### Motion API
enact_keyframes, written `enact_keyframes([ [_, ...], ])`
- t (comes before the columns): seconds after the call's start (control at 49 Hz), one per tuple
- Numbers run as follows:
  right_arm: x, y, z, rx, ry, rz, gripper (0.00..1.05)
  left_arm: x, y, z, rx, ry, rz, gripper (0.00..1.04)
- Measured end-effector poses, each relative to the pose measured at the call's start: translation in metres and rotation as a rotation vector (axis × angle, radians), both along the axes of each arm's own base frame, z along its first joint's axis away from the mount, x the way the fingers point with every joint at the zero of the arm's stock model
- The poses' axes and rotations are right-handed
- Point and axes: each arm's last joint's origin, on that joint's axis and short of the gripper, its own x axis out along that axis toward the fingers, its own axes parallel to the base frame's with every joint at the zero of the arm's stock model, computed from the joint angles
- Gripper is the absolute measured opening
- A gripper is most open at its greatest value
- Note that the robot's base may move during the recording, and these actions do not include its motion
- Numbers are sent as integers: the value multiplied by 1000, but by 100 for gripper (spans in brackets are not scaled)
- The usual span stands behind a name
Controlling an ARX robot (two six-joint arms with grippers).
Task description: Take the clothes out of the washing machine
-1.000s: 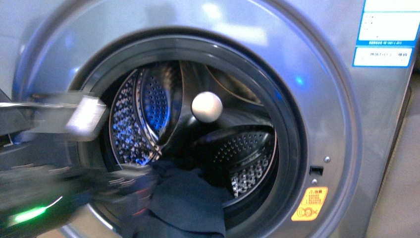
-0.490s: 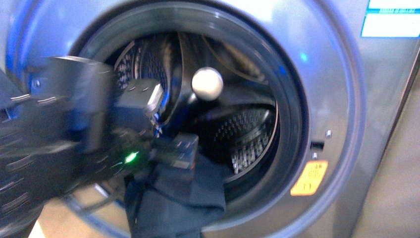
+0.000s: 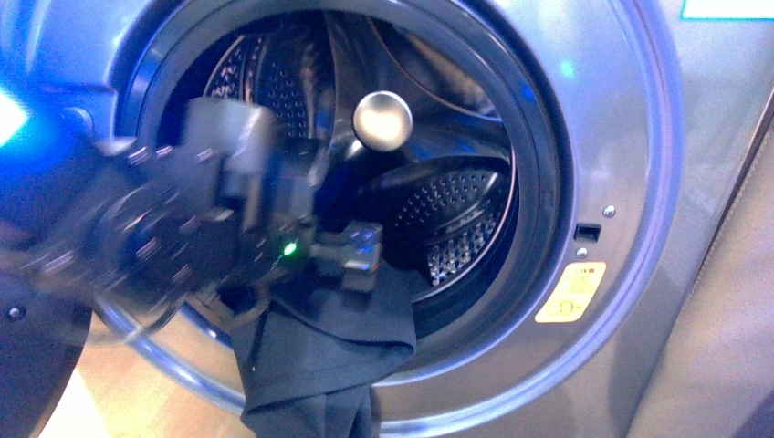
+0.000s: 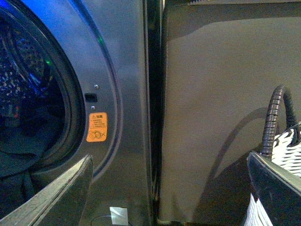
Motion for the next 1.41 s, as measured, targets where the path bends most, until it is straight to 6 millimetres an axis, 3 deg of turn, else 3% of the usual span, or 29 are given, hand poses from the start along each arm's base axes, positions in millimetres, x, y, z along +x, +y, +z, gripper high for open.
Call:
enact_keyframes([
  [0.163,0,0,0,0,0,0,97,12,-2,-2,48,63,37,98],
  [0.449,0,0,0,0,0,0,97,20,-2,-23,143,165,80,98],
  [0.918,0,0,0,0,0,0,97,11,-16,-33,50,308,-11,98],
  [1.347,0,0,0,0,0,0,97,1,-34,-48,146,222,32,98],
  [1.408,0,0,0,0,0,0,97,1,-34,-49,164,207,44,93],
])
